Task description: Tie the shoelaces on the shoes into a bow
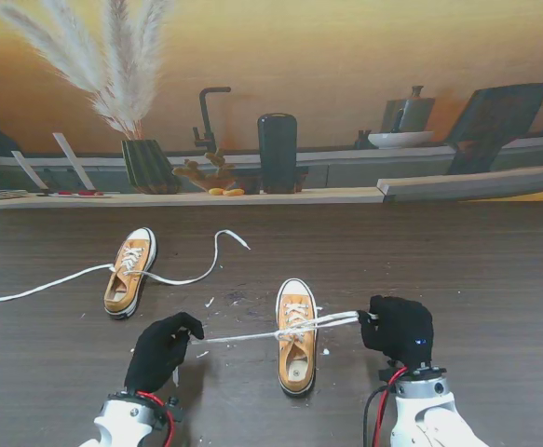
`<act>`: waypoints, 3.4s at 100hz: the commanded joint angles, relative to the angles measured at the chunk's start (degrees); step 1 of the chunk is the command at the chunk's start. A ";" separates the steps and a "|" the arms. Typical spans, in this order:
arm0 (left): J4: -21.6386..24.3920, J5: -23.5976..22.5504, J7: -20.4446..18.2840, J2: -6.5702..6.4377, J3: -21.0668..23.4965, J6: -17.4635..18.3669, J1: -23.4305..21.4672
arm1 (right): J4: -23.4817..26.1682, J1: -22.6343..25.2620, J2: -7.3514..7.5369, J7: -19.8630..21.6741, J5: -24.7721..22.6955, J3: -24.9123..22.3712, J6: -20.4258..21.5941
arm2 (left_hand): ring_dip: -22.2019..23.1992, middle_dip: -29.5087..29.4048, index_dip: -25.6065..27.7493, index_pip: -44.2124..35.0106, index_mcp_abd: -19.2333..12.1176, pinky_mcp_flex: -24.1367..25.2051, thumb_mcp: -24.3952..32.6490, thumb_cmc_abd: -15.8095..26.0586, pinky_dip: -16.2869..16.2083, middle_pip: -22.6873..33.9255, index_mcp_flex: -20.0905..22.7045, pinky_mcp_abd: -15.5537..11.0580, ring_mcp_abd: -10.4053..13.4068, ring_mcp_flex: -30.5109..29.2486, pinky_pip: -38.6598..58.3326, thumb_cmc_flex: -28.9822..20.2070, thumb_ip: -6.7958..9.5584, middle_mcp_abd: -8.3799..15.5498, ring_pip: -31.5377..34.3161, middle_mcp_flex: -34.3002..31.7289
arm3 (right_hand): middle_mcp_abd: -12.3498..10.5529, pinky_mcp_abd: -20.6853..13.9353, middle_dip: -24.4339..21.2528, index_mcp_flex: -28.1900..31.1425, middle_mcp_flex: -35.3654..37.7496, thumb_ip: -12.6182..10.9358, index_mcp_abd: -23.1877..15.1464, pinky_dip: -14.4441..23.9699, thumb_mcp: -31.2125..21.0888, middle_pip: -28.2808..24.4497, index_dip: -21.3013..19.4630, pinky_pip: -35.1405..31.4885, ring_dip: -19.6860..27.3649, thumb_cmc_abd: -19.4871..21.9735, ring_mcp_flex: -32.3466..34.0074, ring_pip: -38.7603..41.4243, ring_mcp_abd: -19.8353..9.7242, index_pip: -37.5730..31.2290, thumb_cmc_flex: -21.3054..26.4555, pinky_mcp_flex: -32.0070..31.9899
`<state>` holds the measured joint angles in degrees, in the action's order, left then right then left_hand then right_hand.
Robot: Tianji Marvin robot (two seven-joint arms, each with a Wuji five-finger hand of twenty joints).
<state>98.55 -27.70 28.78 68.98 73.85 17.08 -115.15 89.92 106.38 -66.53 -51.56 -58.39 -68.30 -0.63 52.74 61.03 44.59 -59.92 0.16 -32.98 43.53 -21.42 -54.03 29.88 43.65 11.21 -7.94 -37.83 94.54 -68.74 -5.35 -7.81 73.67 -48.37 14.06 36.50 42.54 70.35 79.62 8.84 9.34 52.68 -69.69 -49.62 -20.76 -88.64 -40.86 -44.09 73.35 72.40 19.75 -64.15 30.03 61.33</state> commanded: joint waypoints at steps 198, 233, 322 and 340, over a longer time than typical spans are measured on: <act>0.65 -9.79 5.90 -0.42 -0.85 -5.14 -1.50 | 1.92 2.43 -0.58 2.22 0.17 -2.67 -13.60 | -11.87 -29.03 -16.32 27.75 0.99 32.08 -25.99 5.87 8.43 -8.40 -11.80 0.69 -4.40 21.07 -36.42 18.63 8.91 -1.63 -39.48 20.80 | 0.55 2.94 -14.65 6.16 -7.12 -2.85 2.07 -22.61 5.78 11.38 -22.44 19.31 15.66 9.18 -5.08 -38.63 4.01 3.18 -6.27 -21.55; 0.36 -9.61 5.29 -0.52 -1.61 -5.20 -1.07 | 4.99 4.45 0.69 7.46 -2.82 -3.17 -14.37 | -11.62 -28.73 -16.10 26.96 0.34 31.42 -26.65 5.49 8.75 -7.94 -11.27 0.83 -4.48 20.19 -34.34 18.16 8.79 -1.62 -38.26 19.82 | -2.71 -4.68 -12.22 -9.81 -14.79 3.69 -8.24 -25.22 -2.36 12.89 -0.43 18.83 14.61 -16.46 -3.72 -40.05 -2.48 1.54 8.95 -17.15; -0.10 -9.03 4.14 -0.66 -2.58 -5.09 -0.29 | 8.14 7.10 1.65 16.50 0.09 -4.40 -4.24 | -11.52 -28.25 -16.43 26.57 0.37 30.84 -27.05 5.48 9.57 -7.30 -10.94 0.99 -4.50 19.23 -32.51 18.08 8.89 -1.62 -37.12 19.04 | -3.32 -6.17 -23.86 -30.21 -33.40 -5.81 -19.84 -23.81 -0.30 22.56 6.23 29.27 19.16 2.65 -24.06 -52.03 -0.50 31.19 1.44 -39.22; -0.01 -9.03 4.04 -0.68 -2.60 -4.88 -0.37 | 9.54 6.81 3.03 23.57 -2.98 -2.83 -5.59 | -11.57 -28.22 -16.43 26.54 0.40 30.86 -27.08 5.51 9.75 -7.31 -10.90 0.99 -4.50 19.18 -32.47 18.10 8.92 -1.62 -37.14 19.05 | -4.03 -7.71 -23.69 -31.60 -37.39 -5.15 -16.29 -22.80 4.71 21.88 6.34 30.77 19.45 3.46 -27.50 -52.90 -1.44 32.28 -1.12 -41.19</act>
<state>98.02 -36.36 33.78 68.37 71.27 12.17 -115.37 98.94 113.35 -64.05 -30.48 -61.30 -72.14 -5.46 39.80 31.36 26.98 -33.21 1.35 -2.34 18.55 -15.18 -44.69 21.94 31.44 11.75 -12.27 -17.97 61.08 -49.25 4.75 -9.07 35.65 -29.12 10.97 29.89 19.31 40.55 44.12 4.80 -8.29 28.98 -67.20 -27.87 -15.74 -58.54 -22.52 -40.68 47.55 20.35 18.84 -32.78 30.00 21.19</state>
